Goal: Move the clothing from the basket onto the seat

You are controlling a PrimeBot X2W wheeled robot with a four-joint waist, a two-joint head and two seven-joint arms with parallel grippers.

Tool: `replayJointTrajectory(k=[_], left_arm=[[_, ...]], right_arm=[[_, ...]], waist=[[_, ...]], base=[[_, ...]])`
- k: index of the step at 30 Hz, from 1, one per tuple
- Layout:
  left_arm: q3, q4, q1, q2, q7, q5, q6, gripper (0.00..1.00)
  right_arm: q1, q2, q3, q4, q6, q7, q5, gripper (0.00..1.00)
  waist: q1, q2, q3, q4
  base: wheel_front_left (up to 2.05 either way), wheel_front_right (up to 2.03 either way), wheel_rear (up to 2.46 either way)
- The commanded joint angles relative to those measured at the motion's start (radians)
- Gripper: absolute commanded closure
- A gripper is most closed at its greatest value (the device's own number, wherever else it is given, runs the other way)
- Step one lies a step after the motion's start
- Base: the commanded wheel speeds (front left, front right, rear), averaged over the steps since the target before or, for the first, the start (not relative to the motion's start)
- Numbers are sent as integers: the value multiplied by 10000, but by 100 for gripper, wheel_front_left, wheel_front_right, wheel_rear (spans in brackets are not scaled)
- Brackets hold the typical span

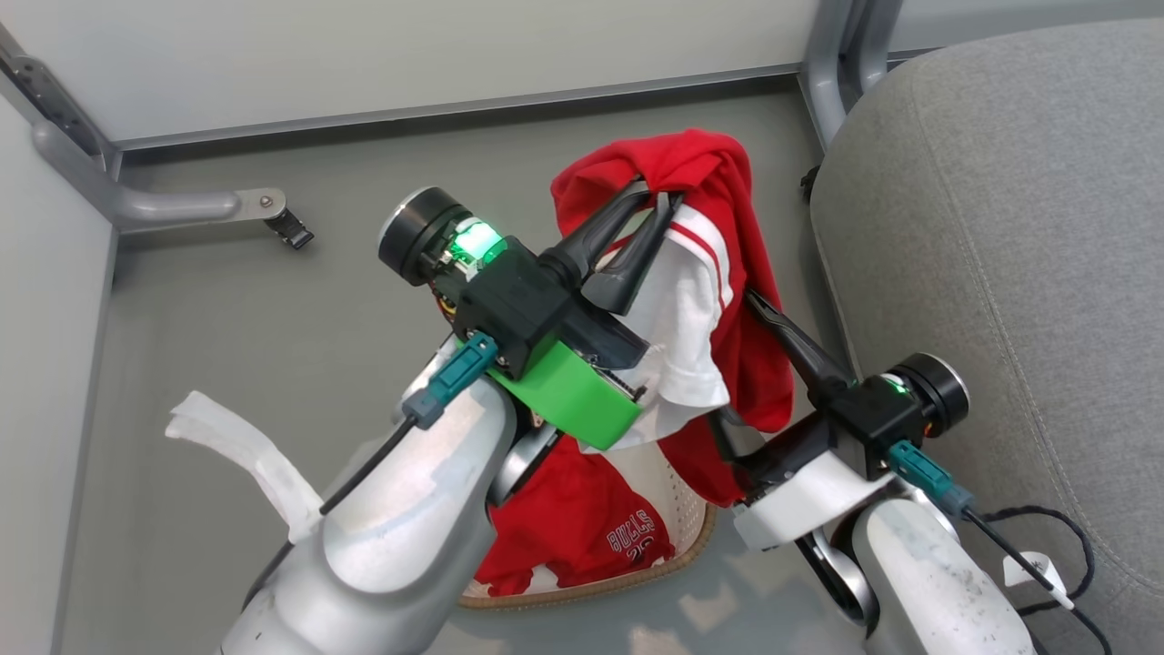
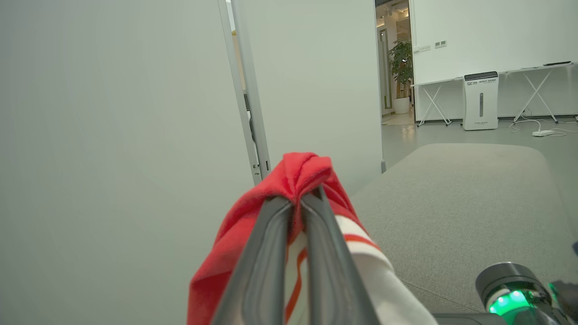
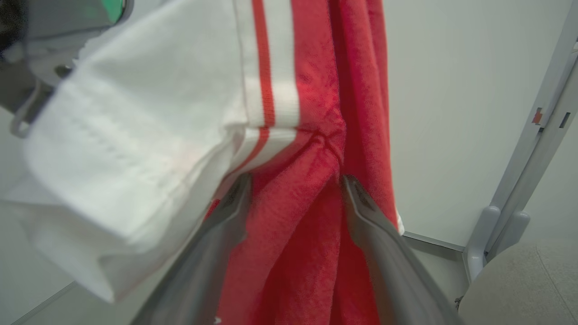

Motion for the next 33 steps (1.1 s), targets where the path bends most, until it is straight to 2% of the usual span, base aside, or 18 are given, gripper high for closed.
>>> replayJointTrajectory(k=[1,12,13,15,32,33], left_arm=[[-56,-91,-161,-58,-37,-14,-23,100],[-489,-397,-102,-146,-37,-220,-28,100],[-497,-381,-107,-148,-37,-235,-27,100],[-505,-348,-103,-154,-37,-241,-8,100],[-322,-115,-39,-163,-37,-75,43,100],[-314,-112,-37,-164,-37,-52,67,49]], right_arm=[[-195,-36,62,124,-3,-46,53,0],[-865,-36,254,795,-3,-46,390,0],[-889,-38,269,854,-3,-46,483,19],[-923,-38,264,909,-3,-46,663,100],[-755,-37,462,779,-3,-46,891,100],[-752,-37,460,767,-3,-46,893,100]], waist=[[1,0,21,50],[1,0,87,296],[1,0,89,305],[1,0,88,310],[1,0,51,164],[1,0,56,159]], base=[[0,0,0],[0,0,0],[0,0,0],[0,0,0],[0,0,0],[0,0,0]])
